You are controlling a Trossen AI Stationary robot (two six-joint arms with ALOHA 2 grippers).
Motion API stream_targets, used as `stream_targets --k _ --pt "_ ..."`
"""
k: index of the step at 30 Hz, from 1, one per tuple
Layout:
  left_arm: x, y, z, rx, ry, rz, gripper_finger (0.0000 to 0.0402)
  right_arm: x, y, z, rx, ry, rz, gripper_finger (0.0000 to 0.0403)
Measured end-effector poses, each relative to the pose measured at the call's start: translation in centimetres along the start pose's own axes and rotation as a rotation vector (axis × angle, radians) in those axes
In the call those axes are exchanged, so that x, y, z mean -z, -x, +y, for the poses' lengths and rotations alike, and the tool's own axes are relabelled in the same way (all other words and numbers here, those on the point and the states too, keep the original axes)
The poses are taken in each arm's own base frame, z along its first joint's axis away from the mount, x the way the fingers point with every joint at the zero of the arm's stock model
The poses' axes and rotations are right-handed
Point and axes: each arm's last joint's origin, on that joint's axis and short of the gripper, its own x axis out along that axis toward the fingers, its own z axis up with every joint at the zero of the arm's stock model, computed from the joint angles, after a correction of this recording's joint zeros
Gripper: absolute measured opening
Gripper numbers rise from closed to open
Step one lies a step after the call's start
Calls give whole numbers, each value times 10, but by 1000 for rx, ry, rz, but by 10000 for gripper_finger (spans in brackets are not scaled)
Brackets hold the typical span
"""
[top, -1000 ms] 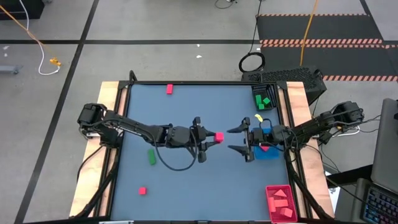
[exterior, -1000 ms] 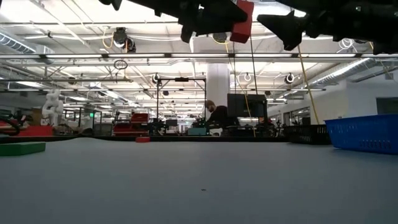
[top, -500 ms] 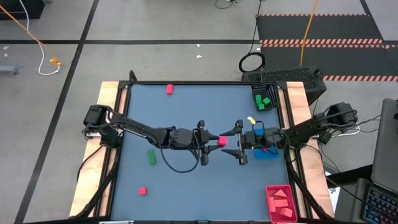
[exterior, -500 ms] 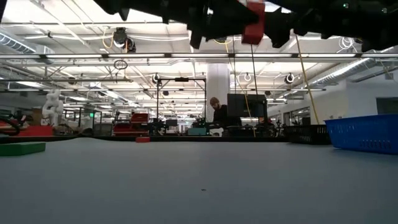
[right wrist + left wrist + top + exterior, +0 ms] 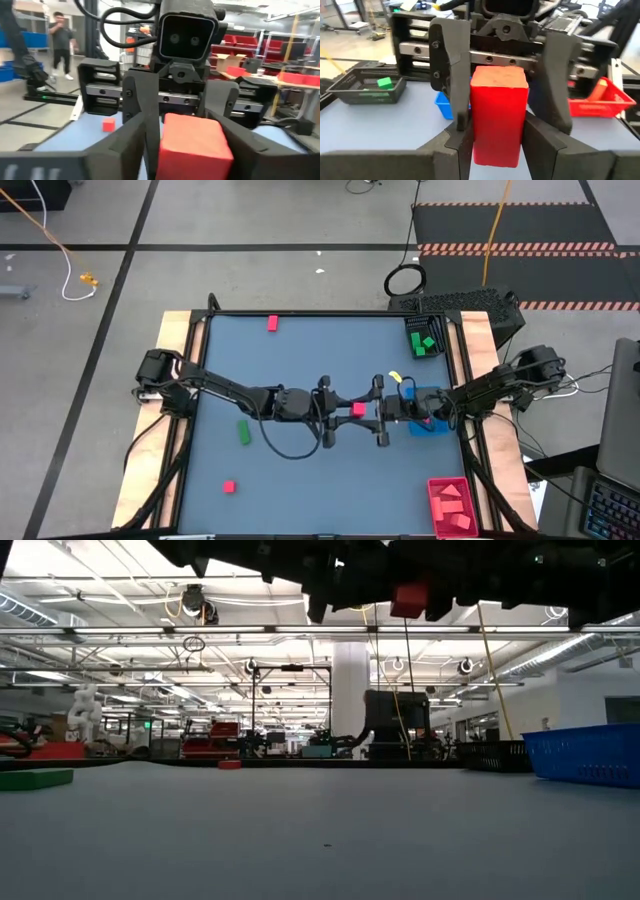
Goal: Sort & place blocks by color
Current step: Put the red block into the blue bin
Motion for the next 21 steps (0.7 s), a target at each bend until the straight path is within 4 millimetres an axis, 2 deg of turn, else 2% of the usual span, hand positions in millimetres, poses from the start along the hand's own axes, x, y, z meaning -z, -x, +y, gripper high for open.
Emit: stream_targets --k 5,8,14,21 --pt "1 0 -1 -2 -33 9 136 1 0 0 0 -16 7 122" --pt "2 1 -4 2 -39 23 154 1 0 0 -4 9 9 122" --pt "3 4 -2 -26 -41 62 232 3 1 1 -3 48 39 122" --pt "-13 20 0 -41 -37 97 304 -2 11 -3 43 51 159 122"
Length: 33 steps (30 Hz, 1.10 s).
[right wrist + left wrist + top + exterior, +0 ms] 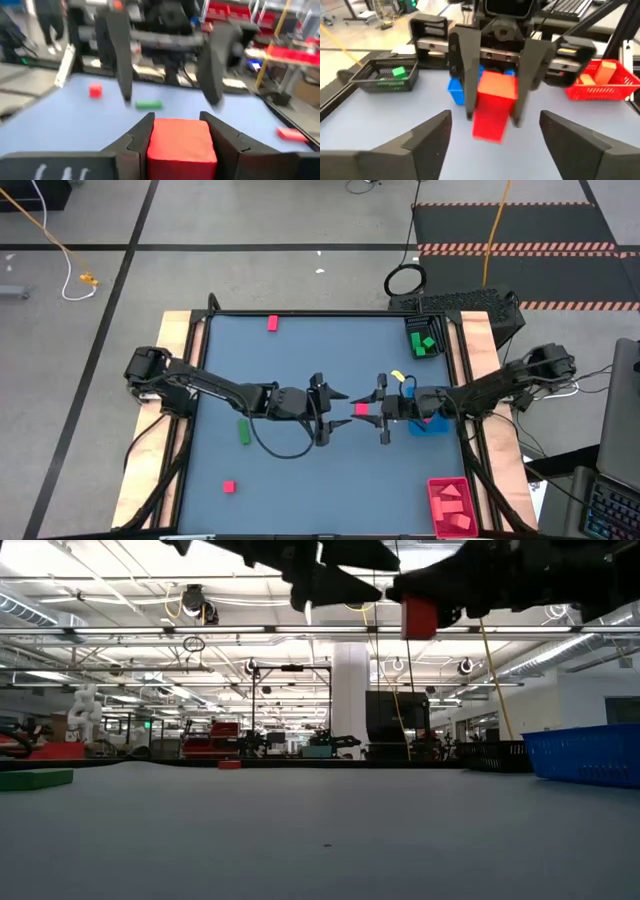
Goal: Sort & place blocks by color
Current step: Put the red block into the blue bin
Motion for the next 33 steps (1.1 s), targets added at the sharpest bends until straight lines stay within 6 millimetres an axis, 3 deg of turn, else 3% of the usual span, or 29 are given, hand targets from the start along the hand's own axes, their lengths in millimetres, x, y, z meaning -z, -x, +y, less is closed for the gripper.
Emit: stream_targets --k 9,17,33 --pt "-10 22 0 -77 15 45 330 -1 38 -13 149 -158 271 122" --pt "-9 22 0 -88 23 53 330 2 64 -21 235 -392 390 122" --pt "-7 22 -1 -89 28 70 331 24 109 -27 414 -597 697 122"
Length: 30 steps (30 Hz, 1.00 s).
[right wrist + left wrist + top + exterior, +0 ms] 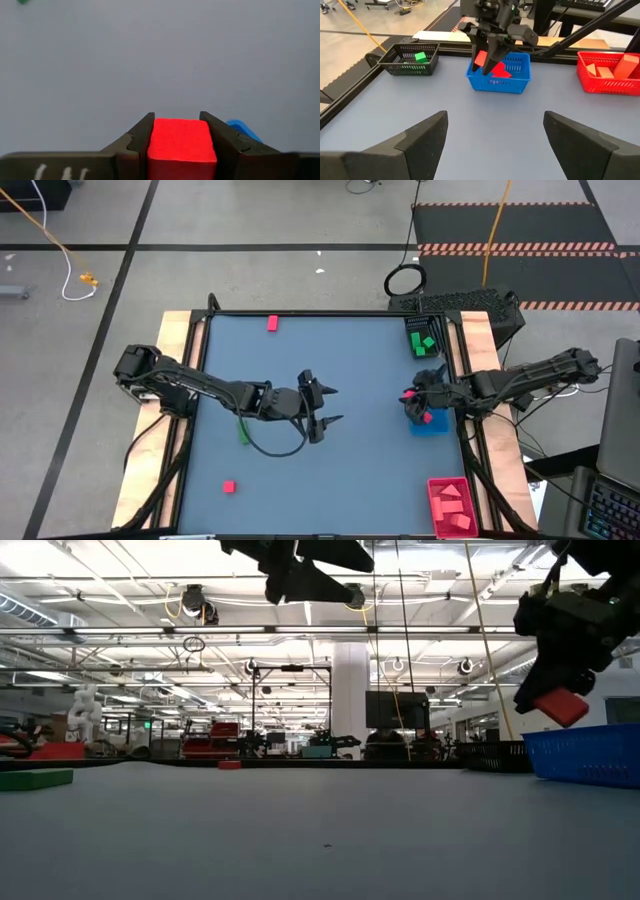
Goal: Sort & place blocks by color
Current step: Put the red block into the blue bin
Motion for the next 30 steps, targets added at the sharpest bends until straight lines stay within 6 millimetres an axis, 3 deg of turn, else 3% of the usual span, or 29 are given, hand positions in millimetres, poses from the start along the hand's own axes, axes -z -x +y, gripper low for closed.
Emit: stream_targets --k 18,25,30 --pt "6 0 1 -9 19 57 331 9 10 -13 43 -90 75 123" --pt "6 0 1 -26 29 55 331 9 10 -13 41 -101 72 246" --pt "7 0 2 -43 45 59 331 4 9 -9 13 -52 18 283"
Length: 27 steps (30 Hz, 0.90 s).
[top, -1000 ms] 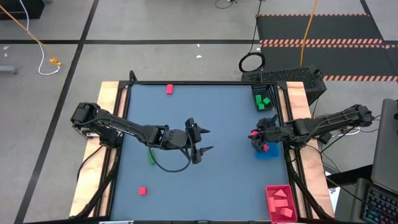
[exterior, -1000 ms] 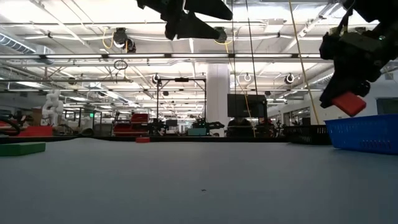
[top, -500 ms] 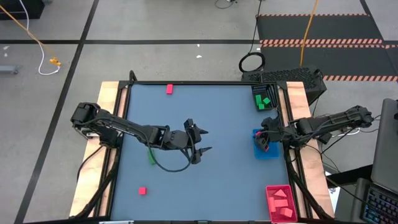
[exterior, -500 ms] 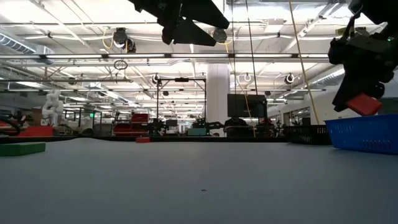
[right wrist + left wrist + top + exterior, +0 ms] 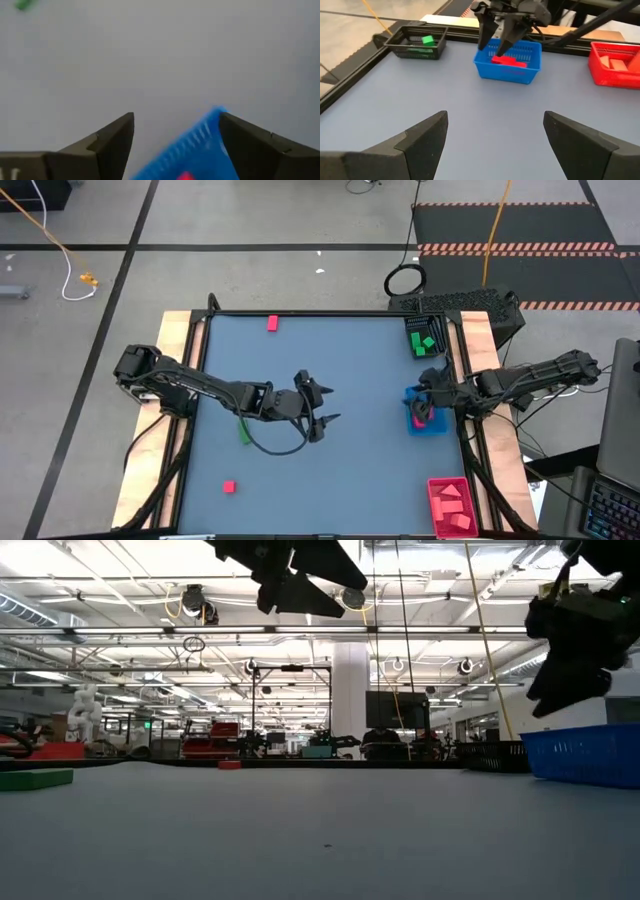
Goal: Sort & place blocks by color
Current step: Put the red block into the blue bin
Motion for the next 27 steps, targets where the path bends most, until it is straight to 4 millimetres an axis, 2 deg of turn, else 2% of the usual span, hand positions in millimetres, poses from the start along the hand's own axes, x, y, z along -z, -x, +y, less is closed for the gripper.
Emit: stream_targets --k 5,10,19,23,27 --pt "3 0 4 -107 28 18 331 -17 3 15 -122 83 -200 278" --pt "13 -1 16 -272 115 80 331 -36 11 31 -249 157 -425 269" --pt "29 -3 47 -435 308 221 330 -27 -10 32 -288 190 -521 267" --pt "33 -1 73 -543 404 280 321 -28 -12 32 -316 181 -580 267" --pt "37 -2 111 -610 502 380 289 -31 -9 35 -367 185 -627 267"
